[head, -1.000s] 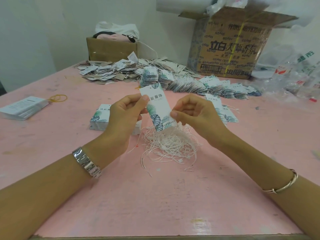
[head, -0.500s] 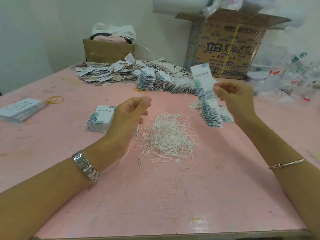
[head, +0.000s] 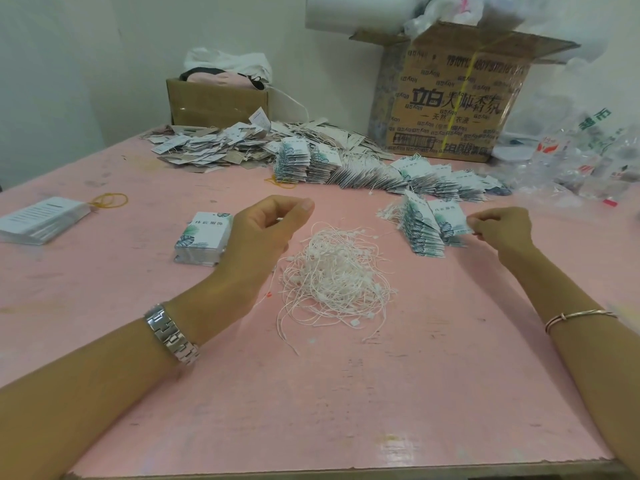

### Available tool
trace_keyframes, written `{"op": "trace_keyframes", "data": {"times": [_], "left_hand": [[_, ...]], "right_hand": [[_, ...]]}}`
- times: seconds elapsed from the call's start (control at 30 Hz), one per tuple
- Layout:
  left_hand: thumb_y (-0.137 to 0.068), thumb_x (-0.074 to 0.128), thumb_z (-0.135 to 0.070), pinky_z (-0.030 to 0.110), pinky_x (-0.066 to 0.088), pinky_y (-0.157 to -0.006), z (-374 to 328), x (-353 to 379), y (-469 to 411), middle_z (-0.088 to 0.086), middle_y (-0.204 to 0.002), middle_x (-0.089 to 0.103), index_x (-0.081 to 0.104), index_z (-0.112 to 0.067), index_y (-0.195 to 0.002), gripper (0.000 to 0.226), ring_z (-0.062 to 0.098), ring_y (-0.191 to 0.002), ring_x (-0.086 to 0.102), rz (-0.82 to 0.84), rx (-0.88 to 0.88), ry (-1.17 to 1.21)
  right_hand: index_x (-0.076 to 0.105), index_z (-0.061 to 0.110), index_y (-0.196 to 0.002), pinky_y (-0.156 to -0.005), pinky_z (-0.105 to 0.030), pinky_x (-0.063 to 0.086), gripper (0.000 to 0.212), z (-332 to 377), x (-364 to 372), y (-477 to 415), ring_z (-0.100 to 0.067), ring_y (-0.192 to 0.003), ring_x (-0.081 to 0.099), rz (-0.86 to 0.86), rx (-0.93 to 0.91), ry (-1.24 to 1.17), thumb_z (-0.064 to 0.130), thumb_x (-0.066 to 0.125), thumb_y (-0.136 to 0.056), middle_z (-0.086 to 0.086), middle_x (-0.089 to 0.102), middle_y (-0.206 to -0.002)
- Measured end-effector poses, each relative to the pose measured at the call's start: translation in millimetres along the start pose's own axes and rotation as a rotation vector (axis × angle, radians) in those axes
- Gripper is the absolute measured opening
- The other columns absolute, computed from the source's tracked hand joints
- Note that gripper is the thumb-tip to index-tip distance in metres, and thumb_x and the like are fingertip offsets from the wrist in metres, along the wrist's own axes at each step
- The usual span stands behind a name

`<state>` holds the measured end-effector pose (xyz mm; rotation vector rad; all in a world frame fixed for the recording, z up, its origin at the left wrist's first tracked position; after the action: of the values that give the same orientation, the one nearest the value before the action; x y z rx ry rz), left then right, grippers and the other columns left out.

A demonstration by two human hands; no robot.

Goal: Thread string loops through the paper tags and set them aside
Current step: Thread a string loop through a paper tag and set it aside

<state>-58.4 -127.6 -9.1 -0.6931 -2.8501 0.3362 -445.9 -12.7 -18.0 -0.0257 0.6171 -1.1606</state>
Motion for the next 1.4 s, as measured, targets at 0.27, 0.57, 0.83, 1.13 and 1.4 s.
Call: {"op": "trace_keyframes", "data": {"times": [0.27,0.57,0.83,1.13,1.4], "left_hand": [[-0.089,0.068,-0.028,0.009,0.038,-0.053,-0.8,1.8,1.7,-0.021,-0.066,0.061,0.071,-0.022,-0.087,0.007,-0.002,-0.057,0.044,0.021,0.024,-0.007],[-0.088,0.068,-0.03,0.008,0.039,-0.053,0.6,2.7,2.0,-0.022,-0.064,0.061,0.071,-0.02,-0.089,0.01,-0.006,-0.057,0.049,0.043,0.035,-0.035],[-0.086,0.07,-0.033,0.011,0.041,-0.056,0.8,2.1,3.0,-0.017,-0.068,0.062,0.071,-0.024,-0.086,0.008,0.0,-0.059,0.045,0.057,0.029,-0.064],[-0.09,0.069,-0.032,0.012,0.038,-0.061,4.3,-0.4,5.4,-0.023,-0.09,0.064,0.072,-0.033,-0.093,0.005,0.001,-0.062,0.045,0.159,0.268,-0.505],[-0.09,0.069,-0.032,0.022,0.038,-0.069,3.1,1.3,8.8,-0.011,-0.096,0.063,0.071,-0.036,-0.091,0.005,0.006,-0.072,0.046,0.187,0.312,-0.551]], "right_hand": [[0.073,0.0,-0.103,-0.074,-0.026,0.053,0.018,-3.5,-2.1,-3.5,-0.012,-0.058,0.055,-0.068,0.058,-0.063,0.003,0.072,-0.085,-0.013,0.067,-0.089],[0.071,-0.004,-0.106,-0.044,-0.008,0.046,0.02,-4.3,1.5,6.4,-0.013,-0.06,0.055,0.032,0.093,-0.001,0.002,0.071,-0.087,-0.014,0.066,-0.093],[0.074,-0.004,-0.097,-0.079,-0.026,0.042,0.014,8.0,4.4,16.9,-0.021,-0.085,0.06,0.089,-0.083,0.183,0.002,0.069,-0.086,-0.018,0.071,-0.096],[0.075,0.007,-0.091,-0.067,-0.016,0.046,0.009,87.2,24.7,63.7,-0.011,-0.069,0.057,0.149,-0.461,0.142,0.01,0.066,-0.089,-0.009,0.07,-0.081],[0.07,0.008,-0.079,-0.052,-0.013,0.035,0.028,137.4,57.0,155.0,-0.001,-0.055,0.047,0.758,-0.677,-0.059,0.035,0.069,-0.088,-0.001,0.064,-0.068]]}}
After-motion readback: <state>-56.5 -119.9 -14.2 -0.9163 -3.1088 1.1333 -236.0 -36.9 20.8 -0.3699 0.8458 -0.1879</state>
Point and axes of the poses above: each hand's wrist, its own y-axis away from the middle knuckle, its own x-axis out of the palm, z = x × y, the point moved 3 cm from there along -y, towards the middle knuckle
